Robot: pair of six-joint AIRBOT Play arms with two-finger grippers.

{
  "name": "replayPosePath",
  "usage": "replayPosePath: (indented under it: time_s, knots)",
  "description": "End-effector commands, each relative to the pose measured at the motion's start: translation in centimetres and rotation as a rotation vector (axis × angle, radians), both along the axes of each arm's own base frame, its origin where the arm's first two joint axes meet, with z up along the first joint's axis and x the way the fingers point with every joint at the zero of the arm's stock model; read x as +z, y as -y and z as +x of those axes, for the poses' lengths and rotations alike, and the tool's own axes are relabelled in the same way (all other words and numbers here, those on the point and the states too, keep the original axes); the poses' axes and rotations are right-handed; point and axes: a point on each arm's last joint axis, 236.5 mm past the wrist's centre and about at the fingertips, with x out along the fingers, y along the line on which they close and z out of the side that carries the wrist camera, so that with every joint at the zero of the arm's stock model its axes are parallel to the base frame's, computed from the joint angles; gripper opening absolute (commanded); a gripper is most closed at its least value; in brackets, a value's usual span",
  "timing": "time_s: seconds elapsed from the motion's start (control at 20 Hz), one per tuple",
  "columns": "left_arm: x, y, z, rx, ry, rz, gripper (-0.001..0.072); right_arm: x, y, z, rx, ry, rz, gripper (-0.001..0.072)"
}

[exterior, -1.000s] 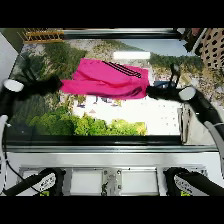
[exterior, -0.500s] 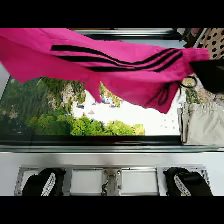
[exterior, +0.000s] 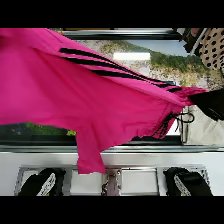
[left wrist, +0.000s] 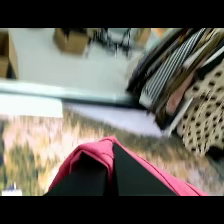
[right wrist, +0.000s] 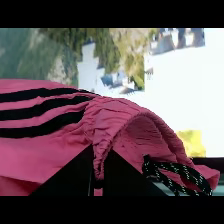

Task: Fold the clothes and pants, and hang the long-sleeved shirts on hangers.

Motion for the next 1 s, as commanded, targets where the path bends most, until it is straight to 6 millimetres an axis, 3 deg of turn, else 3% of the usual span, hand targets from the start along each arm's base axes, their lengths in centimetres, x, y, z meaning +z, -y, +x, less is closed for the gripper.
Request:
replayPosePath:
  time_s: [0.0, 0.1, 0.2, 0.3, 0.35, 0.5, 0.6, 0.7, 0.85, 0.95]
  knots:
    - [-12.9, 1.8, 9.9, -0.074, -0.335, -0.033, 0.0004, -6.8, -0.4, 4.6, 0.045, -0.255, -0.067, 0.0021]
    - [-20.6, 2.4, 14.8, -0.084, -0.49, -0.073, 0.0004, -11.6, -0.7, 9.9, 0.07, -0.334, -0.099, 0.0022]
    - [-25.3, 2.6, 18.3, -0.096, -0.595, -0.122, 0.0004, -16.5, -0.9, 14.8, 0.054, -0.39, -0.098, 0.0022]
    - [-26.5, 2.4, 20.7, -0.112, -0.609, -0.127, 0.0004, -20.6, -1.1, 18.4, 0.073, -0.408, -0.121, 0.0022]
    - [-26.3, 2.3, 21.3, -0.118, -0.601, -0.113, 0.0004, -21.7, -1.1, 19.6, 0.087, -0.405, -0.137, 0.0022]
    - [-24.6, 2.3, 21.5, -0.138, -0.571, -0.081, 0.0003, -21.5, -1.1, 21.9, 0.14, -0.314, -0.188, 0.0023]
    - [-24.4, 1.4, 20.3, -0.127, -0.588, -0.007, 0.0004, -20.6, -0.5, 21.5, 0.139, -0.295, -0.22, 0.0022]
    - [-25.1, 0.2, 17.9, -0.099, -0.631, 0.07, 0.0004, -20.5, 0.6, 19.5, 0.155, -0.34, -0.282, 0.0021]
    - [-28.0, -0.6, 13.3, -0.075, -0.715, 0.113, 0.0004, -22.0, 2.3, 16.2, 0.161, -0.409, -0.364, 0.0021]
    - [-30.9, -0.5, 9.6, -0.076, -0.777, 0.115, 0.0004, -24.1, 2.9, 13.6, 0.163, -0.461, -0.381, 0.0022]
